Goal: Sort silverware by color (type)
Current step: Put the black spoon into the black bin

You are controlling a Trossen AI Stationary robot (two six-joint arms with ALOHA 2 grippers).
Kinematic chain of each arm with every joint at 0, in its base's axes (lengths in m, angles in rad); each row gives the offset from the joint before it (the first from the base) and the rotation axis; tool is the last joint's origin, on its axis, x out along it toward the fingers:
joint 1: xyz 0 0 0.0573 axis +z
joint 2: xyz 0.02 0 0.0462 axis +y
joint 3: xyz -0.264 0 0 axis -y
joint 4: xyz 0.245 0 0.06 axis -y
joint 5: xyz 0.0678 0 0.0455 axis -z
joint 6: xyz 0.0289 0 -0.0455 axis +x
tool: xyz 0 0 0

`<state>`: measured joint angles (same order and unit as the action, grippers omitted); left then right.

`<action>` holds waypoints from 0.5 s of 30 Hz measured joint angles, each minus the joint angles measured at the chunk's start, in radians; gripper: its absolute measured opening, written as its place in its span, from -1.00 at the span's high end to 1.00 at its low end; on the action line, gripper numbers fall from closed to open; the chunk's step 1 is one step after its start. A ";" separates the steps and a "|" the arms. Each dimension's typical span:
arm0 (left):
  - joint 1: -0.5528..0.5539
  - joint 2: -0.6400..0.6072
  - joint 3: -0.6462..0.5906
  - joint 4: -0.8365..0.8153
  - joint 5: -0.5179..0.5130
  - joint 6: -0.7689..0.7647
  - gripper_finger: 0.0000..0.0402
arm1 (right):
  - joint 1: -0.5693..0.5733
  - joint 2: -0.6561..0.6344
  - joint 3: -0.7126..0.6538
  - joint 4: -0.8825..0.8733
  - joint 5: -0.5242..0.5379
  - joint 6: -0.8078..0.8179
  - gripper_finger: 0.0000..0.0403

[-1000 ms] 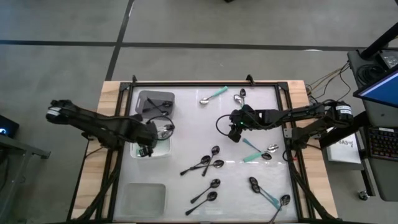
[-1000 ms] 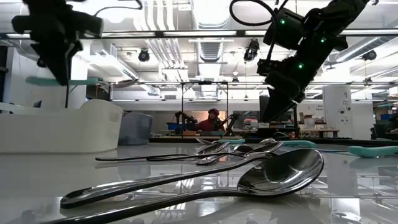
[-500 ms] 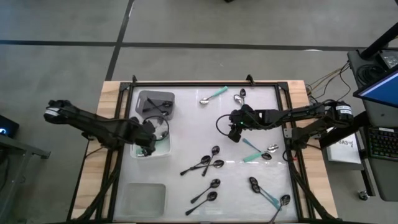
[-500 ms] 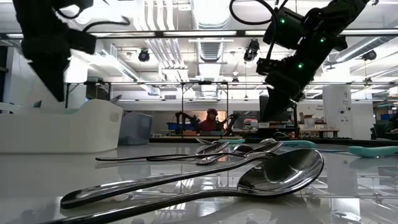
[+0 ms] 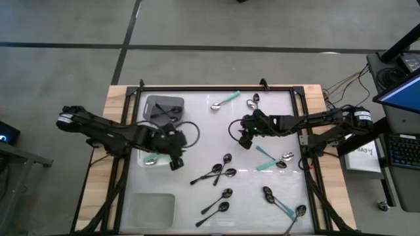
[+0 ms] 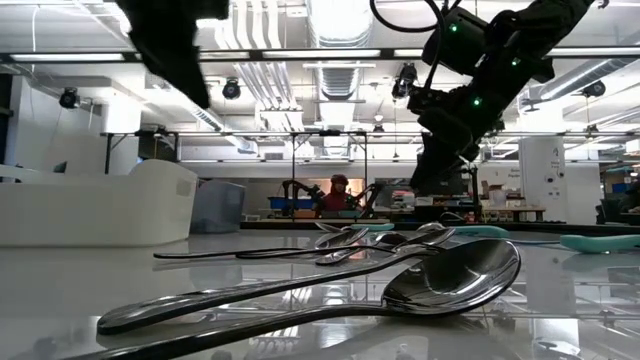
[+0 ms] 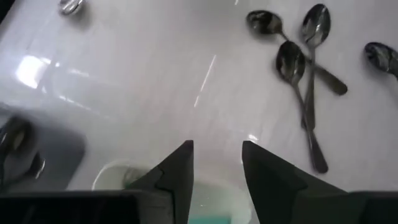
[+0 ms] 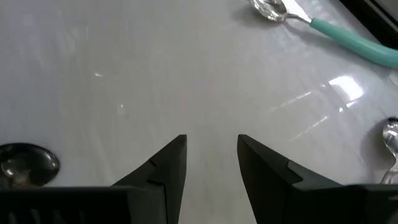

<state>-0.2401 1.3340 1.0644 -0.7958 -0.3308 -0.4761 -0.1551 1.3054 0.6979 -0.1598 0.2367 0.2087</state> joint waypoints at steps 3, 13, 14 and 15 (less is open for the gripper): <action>0.000 0.086 0.046 -0.003 0.001 0.053 0.43 | 0.000 0.000 0.000 0.012 0.000 0.000 0.33; 0.008 0.310 0.100 -0.098 0.014 0.178 0.44 | 0.000 0.000 -0.020 0.009 0.000 0.019 0.33; 0.008 0.322 0.101 -0.071 0.041 0.185 0.45 | 0.000 0.000 -0.025 0.009 -0.001 0.024 0.33; 0.008 0.332 0.102 -0.038 0.074 0.196 0.46 | 0.000 0.000 -0.031 0.009 0.000 0.028 0.33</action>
<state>-0.2325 1.6660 1.1664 -0.8337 -0.2566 -0.2802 -0.1551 1.3052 0.6666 -0.1503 0.2362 0.2365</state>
